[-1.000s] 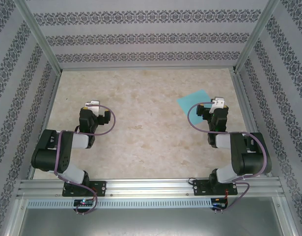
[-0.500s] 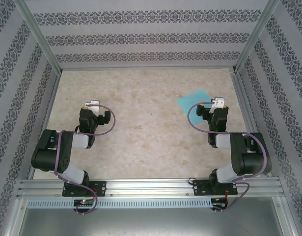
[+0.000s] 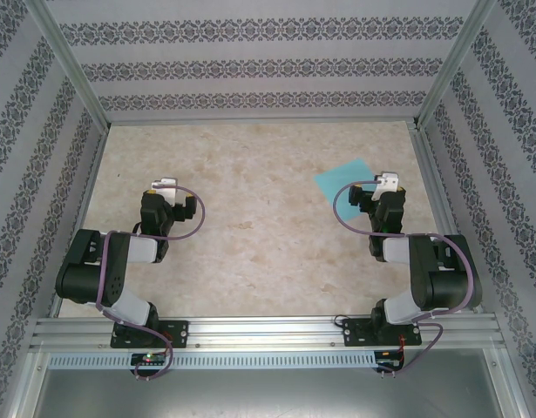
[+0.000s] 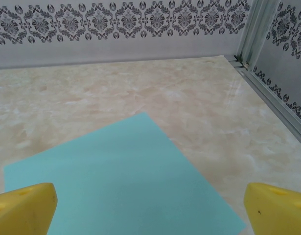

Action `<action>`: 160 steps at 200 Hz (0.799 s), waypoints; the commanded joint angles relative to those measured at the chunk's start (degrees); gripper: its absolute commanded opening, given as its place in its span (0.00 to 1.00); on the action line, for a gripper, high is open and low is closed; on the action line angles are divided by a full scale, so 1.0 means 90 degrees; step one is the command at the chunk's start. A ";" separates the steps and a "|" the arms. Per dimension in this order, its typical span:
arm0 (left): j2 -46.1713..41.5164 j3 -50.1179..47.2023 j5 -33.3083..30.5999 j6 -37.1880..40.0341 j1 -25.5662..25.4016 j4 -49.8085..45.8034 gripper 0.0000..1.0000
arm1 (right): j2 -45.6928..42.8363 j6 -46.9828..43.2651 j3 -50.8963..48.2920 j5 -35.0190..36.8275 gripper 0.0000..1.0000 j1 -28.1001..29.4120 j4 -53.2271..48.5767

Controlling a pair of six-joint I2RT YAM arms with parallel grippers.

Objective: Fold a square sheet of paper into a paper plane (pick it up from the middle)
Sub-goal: Move the square sheet of paper to the center of the table.

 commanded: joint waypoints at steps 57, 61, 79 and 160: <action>-0.1572 0.0811 -0.0759 -0.0497 0.0099 -0.2256 1.00 | -0.1250 0.0194 0.0876 0.1093 0.98 0.0301 -0.2366; -0.1664 0.0891 -0.0773 -0.0572 0.0094 -0.2459 1.00 | -0.1346 0.0401 0.0998 0.1224 0.98 0.0322 -0.2705; -0.2037 0.1353 -0.0897 -0.1004 0.0094 -0.3451 1.00 | -0.1656 0.1474 0.1627 0.1335 0.98 0.0333 -0.4435; -0.2146 0.2904 0.0399 -0.1890 0.0089 -0.5985 1.00 | -0.0166 0.3334 0.3746 -0.1163 0.98 0.0482 -0.7800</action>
